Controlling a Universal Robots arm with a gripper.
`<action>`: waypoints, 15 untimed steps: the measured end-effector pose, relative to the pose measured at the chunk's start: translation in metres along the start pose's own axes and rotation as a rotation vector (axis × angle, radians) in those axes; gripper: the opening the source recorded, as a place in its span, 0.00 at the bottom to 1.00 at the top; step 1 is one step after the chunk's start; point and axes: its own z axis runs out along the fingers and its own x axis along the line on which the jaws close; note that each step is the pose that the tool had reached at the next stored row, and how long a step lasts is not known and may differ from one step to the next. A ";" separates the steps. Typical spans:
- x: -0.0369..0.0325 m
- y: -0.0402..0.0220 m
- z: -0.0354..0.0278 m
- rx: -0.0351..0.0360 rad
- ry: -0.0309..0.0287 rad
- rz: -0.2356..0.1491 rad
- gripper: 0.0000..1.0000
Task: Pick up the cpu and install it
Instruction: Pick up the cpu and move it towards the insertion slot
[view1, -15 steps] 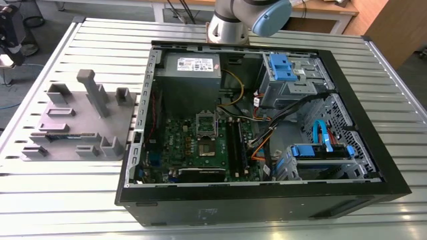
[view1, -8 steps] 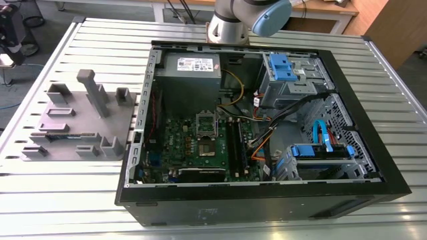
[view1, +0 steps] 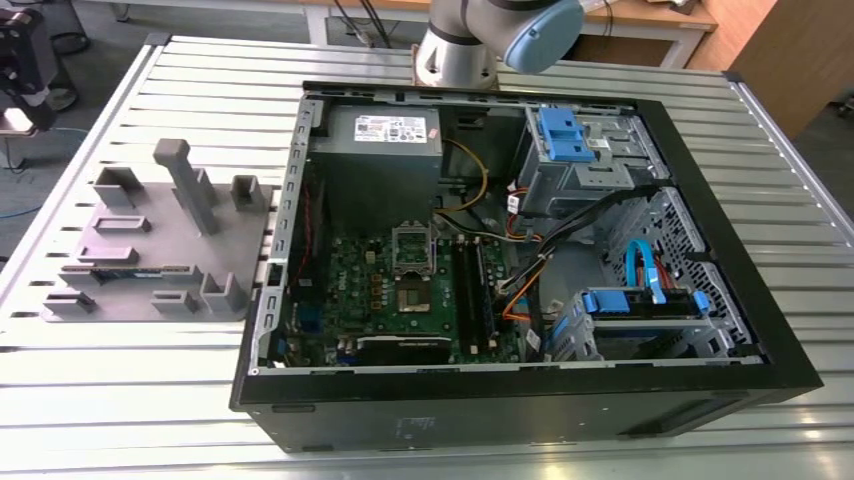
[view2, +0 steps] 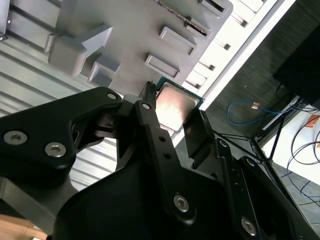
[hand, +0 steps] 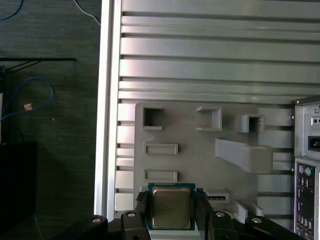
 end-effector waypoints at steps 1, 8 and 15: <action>-0.0009 0.0000 0.0000 0.0001 0.0000 0.000 0.47; -0.0079 -0.0001 0.0001 0.0000 -0.0001 0.000 0.47; -0.0161 -0.0002 0.0002 0.0000 0.0000 0.000 0.47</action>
